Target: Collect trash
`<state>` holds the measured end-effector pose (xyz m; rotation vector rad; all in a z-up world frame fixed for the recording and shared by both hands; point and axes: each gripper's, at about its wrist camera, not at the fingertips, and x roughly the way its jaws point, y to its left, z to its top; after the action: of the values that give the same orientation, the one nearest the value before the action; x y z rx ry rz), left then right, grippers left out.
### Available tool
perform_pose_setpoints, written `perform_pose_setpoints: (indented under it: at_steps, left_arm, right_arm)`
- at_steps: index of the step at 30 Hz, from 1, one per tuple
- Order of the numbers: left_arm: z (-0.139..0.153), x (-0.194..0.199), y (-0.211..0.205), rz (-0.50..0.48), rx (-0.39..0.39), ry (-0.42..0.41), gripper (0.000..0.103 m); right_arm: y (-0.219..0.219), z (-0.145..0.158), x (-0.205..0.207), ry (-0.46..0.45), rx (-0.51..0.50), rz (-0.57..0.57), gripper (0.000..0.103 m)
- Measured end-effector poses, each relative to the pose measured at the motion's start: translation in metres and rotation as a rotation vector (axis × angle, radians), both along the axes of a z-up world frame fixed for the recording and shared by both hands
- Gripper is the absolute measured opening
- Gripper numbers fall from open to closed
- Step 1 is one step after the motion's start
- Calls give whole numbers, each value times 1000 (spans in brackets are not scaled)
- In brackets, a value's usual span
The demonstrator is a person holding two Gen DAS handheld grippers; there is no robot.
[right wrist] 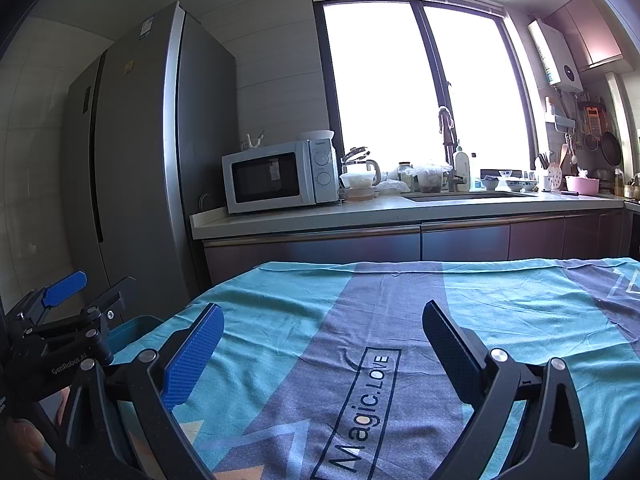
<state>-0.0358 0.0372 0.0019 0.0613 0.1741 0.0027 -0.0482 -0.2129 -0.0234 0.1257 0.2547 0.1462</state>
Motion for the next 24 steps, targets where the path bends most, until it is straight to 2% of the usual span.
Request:
perform_pose_setpoints:
  at_steps: [24]
  left_arm:
    - [-2,3,-1,4,2,5,97]
  right_arm:
    - [-2,-1,1,3,0,-7,96]
